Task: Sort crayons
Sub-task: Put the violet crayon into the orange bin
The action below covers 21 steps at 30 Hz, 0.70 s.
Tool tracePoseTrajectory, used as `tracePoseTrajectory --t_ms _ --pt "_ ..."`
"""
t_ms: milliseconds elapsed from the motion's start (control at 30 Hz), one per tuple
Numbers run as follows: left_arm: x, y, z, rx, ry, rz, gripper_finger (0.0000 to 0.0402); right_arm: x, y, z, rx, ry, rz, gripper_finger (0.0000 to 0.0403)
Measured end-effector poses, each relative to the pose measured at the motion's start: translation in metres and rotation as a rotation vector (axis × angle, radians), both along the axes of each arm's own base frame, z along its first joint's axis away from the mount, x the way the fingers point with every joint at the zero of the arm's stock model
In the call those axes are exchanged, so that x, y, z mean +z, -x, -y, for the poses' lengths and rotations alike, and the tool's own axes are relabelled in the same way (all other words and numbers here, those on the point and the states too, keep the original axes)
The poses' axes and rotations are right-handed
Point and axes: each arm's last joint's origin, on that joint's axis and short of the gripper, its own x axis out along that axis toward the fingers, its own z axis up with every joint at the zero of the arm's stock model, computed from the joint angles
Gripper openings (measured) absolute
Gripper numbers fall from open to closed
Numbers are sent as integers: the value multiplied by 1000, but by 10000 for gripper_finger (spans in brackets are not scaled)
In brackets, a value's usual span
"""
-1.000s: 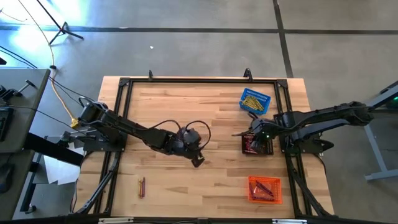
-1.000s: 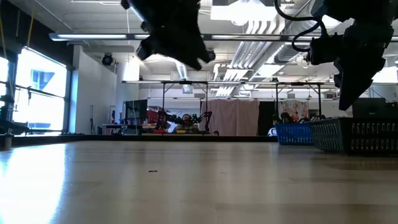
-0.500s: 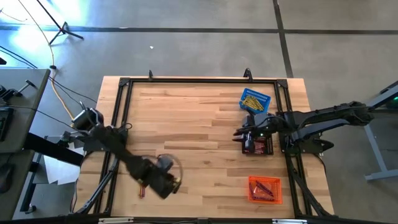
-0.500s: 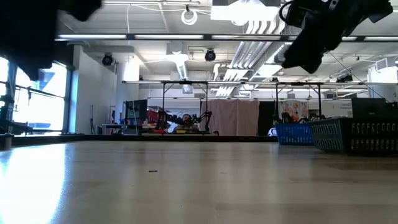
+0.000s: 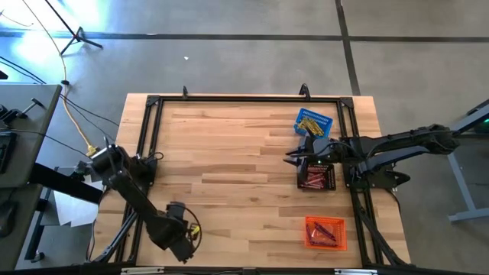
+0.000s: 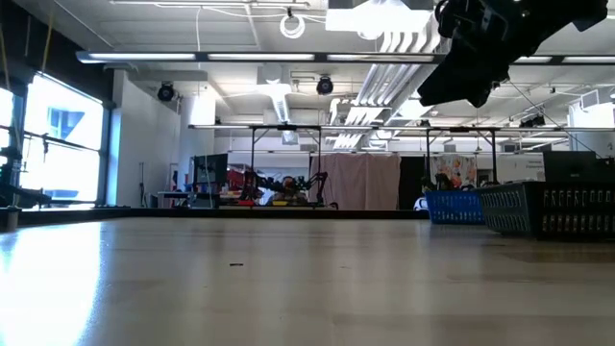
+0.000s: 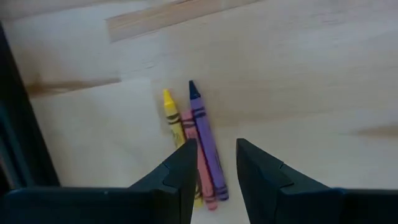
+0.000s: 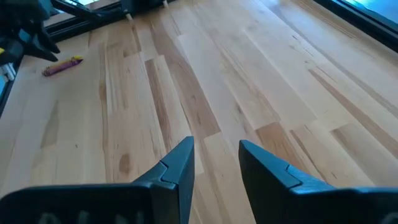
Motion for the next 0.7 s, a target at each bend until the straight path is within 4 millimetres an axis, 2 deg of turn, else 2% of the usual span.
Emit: tracePoseTrajectory --t_ms 167,367,700 --pt "-11 -4 -2 -32 -42 -34 99 0 0 0 -15 -21 4 113" --pt "-14 -5 -14 -42 -134 -108 99 0 0 0 -30 -45 9 113" --pt "-20 -6 -17 -68 -124 -104 99 0 0 0 -45 -68 13 113"
